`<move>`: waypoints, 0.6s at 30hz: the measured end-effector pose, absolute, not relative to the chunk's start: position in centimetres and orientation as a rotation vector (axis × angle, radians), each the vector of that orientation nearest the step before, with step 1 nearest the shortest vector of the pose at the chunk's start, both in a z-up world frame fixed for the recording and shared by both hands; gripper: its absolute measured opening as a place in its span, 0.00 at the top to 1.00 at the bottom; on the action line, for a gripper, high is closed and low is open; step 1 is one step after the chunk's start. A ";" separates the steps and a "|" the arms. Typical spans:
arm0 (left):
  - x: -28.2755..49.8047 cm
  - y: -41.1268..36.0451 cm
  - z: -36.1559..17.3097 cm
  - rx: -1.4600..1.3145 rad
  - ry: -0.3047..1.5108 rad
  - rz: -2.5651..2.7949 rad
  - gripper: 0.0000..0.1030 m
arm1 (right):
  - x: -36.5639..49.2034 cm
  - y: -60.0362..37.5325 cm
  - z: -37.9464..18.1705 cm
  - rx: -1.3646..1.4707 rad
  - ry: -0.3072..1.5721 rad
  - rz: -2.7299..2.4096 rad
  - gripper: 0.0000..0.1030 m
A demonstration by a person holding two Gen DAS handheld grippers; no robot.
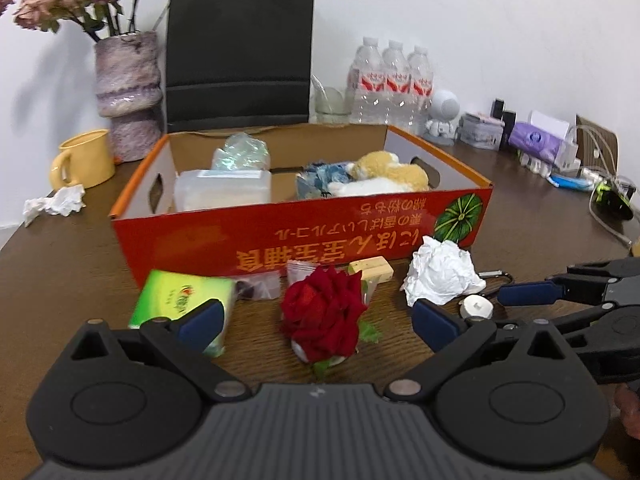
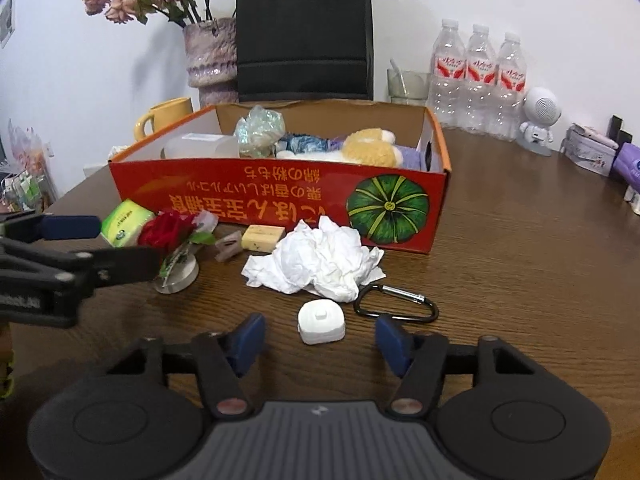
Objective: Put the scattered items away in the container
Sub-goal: 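Grasp the red rose with the left tool while the right grasps the white cap, then place the rose and white cap into the box and release both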
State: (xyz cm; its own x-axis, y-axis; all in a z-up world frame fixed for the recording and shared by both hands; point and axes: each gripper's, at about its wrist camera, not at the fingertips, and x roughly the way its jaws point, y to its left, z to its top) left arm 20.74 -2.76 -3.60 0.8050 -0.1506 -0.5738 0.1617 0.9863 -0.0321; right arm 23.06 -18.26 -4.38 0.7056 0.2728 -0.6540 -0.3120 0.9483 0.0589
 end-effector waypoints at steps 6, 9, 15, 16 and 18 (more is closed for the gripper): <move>22.3 -3.1 -5.1 0.033 0.668 -0.136 0.43 | 23.6 -17.6 -4.7 -0.108 0.701 0.352 0.71; 22.3 -2.9 -5.3 0.018 0.674 -0.144 0.55 | 23.3 -17.2 -4.7 -0.130 0.688 0.355 0.76; 21.3 -2.9 -5.0 0.024 0.631 -0.138 0.58 | 23.0 -17.3 -4.6 -0.124 0.682 0.357 0.76; 21.1 -2.7 -4.9 0.018 0.625 -0.135 0.59 | 22.8 -17.4 -4.5 -0.117 0.681 0.357 0.76; 20.4 -2.2 -4.5 -0.007 0.616 -0.136 0.59 | 22.5 -17.6 -4.4 -0.102 0.671 0.358 0.76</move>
State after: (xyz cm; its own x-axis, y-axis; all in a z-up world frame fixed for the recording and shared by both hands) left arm 20.38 -2.21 -4.54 0.8073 -0.1294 -0.5757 0.1255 0.9910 -0.0468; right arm 22.47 -17.61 -4.35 0.7247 0.2914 -0.6245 -0.3564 0.9341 0.0222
